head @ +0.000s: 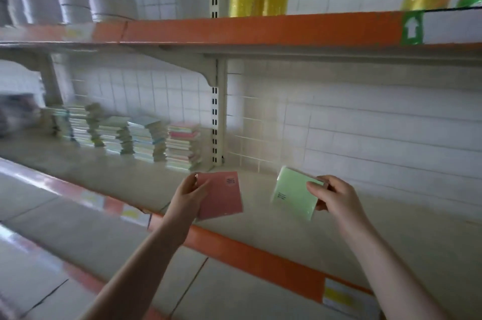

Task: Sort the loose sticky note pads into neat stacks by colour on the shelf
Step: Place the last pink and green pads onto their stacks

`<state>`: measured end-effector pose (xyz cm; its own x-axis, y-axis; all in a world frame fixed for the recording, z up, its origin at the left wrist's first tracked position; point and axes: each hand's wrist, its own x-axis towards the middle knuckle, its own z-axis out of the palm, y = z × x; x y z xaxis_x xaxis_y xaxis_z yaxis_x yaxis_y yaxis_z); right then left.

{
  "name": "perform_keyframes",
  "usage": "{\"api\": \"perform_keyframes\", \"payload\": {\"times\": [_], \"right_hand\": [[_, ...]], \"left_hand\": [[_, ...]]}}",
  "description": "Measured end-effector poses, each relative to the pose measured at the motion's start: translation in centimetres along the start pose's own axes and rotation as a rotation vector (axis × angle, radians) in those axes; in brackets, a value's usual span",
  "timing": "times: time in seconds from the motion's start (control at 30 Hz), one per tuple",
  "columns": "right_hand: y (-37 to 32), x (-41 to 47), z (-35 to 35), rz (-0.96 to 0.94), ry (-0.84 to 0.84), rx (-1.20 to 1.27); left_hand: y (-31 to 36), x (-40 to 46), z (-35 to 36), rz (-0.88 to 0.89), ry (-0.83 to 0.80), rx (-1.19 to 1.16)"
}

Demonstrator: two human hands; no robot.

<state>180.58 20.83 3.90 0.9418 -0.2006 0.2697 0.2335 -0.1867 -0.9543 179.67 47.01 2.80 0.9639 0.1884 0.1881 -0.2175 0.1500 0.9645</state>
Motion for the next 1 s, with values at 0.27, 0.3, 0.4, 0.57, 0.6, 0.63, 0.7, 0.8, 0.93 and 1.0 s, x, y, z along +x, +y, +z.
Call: {"api": "perform_keyframes", "payload": {"times": [0.27, 0.3, 0.4, 0.57, 0.6, 0.63, 0.7, 0.8, 0.93, 1.0], "right_hand": [[-2.9, 1.7, 12.7, -0.021, -0.077, 0.055], [-3.3, 2.2, 13.9, -0.027, -0.087, 0.059], [-4.1, 4.2, 17.6, -0.056, -0.113, 0.052], [-5.3, 8.2, 23.9, -0.073, -0.138, 0.088], [-5.5, 9.2, 25.2, -0.078, -0.142, 0.105], [-5.9, 10.2, 26.5, -0.081, -0.147, 0.121], [-6.7, 12.4, 29.1, -0.072, -0.154, 0.153], [-8.3, 15.7, 33.4, -0.045, -0.18, 0.189], [-10.1, 19.2, 40.1, -0.009, -0.219, 0.227], [-10.3, 20.4, 43.7, 0.002, -0.261, 0.195]], "left_hand": [[1.7, 3.5, -10.9, 0.034, 0.145, 0.054], [1.7, 4.1, -11.9, 0.036, 0.159, 0.05], [1.6, 5.9, -14.5, 0.042, 0.172, 0.057], [0.8, 9.9, -19.1, 0.034, 0.179, 0.067], [0.6, 10.9, -20.1, 0.039, 0.174, 0.071], [0.6, 12.1, -21.1, 0.045, 0.172, 0.072], [0.6, 14.5, -23.2, 0.041, 0.173, 0.07], [1.1, 17.9, -26.7, 0.032, 0.197, 0.074], [1.7, 21.3, -31.7, 0.04, 0.281, 0.07], [1.8, 22.7, -33.8, 0.042, 0.317, 0.06]]}}
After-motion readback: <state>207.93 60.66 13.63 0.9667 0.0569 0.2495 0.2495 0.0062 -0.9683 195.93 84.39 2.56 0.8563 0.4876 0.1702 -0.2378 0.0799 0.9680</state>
